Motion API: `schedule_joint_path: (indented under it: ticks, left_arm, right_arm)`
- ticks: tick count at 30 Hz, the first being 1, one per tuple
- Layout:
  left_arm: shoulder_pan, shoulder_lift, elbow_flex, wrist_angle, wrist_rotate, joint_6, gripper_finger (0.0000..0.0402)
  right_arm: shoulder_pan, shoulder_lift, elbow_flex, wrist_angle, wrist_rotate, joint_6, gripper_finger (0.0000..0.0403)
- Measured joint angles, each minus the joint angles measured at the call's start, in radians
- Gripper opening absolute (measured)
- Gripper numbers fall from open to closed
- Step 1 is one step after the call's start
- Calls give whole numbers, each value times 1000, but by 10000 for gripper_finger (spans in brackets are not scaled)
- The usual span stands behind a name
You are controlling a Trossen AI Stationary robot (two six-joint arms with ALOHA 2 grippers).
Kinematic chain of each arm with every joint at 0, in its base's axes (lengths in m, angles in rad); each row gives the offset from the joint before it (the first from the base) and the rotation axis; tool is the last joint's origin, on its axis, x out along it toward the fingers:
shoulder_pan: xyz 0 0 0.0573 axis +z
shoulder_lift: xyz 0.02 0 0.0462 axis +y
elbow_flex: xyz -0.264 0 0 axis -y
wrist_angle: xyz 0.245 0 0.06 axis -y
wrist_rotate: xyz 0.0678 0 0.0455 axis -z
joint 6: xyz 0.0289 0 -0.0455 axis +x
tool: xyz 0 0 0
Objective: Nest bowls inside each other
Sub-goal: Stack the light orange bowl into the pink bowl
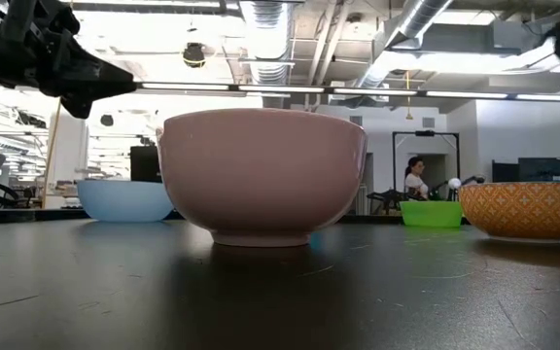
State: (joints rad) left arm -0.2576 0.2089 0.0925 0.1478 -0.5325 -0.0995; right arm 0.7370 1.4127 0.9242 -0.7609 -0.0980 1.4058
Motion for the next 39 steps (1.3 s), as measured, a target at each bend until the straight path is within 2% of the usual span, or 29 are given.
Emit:
schedule_joint_path:
  ticks: [3, 7, 11, 15, 18, 22, 29, 39]
  left_arm:
    - [0, 0, 0, 0, -15, 0, 87]
    - [0, 0, 0, 0, -18, 12, 87]
    - [0, 0, 0, 0, -18, 28, 87]
    - [0, 0, 0, 0, -18, 28, 87]
    - [0, 0, 0, -1, -18, 28, 87]
    - [0, 0, 0, -1, -18, 28, 87]
    - [0, 0, 0, -1, -15, 28, 87]
    - [0, 0, 0, -1, -15, 28, 87]
  right_arm:
    - [-49, -47, 47, 11, 36, 15, 5]
    - [-178, -60, 106, 1, 69, 47, 4]
    - [-330, -1, 199, 16, 68, -175, 3]
    - [-459, 91, 359, 11, 50, -437, 3]
    - [-544, 165, 486, -9, 57, -545, 3]
    - [-630, 280, 595, -75, 69, -606, 2]
    - [-688, 425, 642, -105, 19, -653, 2]
    - [-687, 459, 642, -97, 50, -648, 10]
